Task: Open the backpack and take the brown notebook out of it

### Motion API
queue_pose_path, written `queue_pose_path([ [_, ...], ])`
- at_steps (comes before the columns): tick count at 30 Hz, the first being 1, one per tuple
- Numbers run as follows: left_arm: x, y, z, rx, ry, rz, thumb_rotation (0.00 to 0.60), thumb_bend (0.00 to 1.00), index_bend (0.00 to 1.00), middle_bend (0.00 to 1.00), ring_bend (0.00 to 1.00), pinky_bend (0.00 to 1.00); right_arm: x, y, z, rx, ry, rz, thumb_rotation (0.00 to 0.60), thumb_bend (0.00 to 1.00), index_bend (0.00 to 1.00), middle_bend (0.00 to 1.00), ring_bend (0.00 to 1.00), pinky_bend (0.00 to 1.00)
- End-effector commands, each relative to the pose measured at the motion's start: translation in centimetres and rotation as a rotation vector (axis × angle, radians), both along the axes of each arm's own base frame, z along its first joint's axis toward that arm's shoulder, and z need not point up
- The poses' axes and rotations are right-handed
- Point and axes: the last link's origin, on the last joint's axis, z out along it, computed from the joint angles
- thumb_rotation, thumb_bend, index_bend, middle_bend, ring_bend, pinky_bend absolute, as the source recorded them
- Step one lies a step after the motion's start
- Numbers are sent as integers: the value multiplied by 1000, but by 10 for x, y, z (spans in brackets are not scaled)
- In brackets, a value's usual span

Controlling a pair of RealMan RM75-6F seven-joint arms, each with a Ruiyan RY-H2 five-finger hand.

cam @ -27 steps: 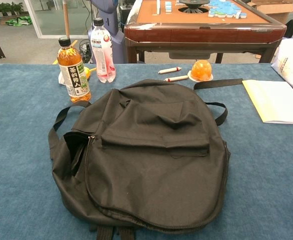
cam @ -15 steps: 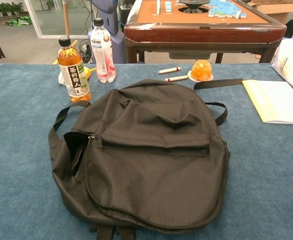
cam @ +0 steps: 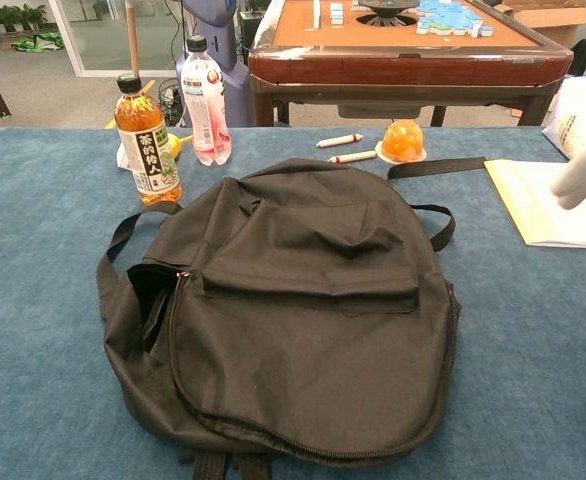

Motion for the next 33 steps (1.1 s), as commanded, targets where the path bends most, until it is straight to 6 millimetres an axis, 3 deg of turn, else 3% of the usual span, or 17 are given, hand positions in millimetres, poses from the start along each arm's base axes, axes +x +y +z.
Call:
queue_pose_path([
  [1,0,0,1,3,0,2,600,285,252,108,138,173,18,-1,-24,80,34,96,600,190,282,280,159,255],
  [5,-1,-1,0,2,-1,8,600,285,252,108,139,173,31,-3,-46,116,66,174,600,74,277,235,110,244],
  [9,-1,-1,-1,-1,-1,10,600,285,252,108,139,173,43,-4,-69,124,92,252,600,0,173,128,21,174],
  [11,-1,-1,-1,-1,-1,13,600,285,252,108,139,173,48,-4,-80,118,100,283,600,0,121,88,1,151],
  [17,-2,0,-1,-2,-3,17,600,285,252,108,139,173,53,1,-105,171,127,314,600,0,94,72,0,143],
  [27,-3,1,-4,-10,-12,15,600,285,252,115,141,173,58,9,-134,188,145,357,600,0,74,51,0,117],
  [33,-5,2,-4,-12,-18,13,600,285,252,116,143,173,60,13,-151,175,154,384,600,0,6,13,0,56],
])
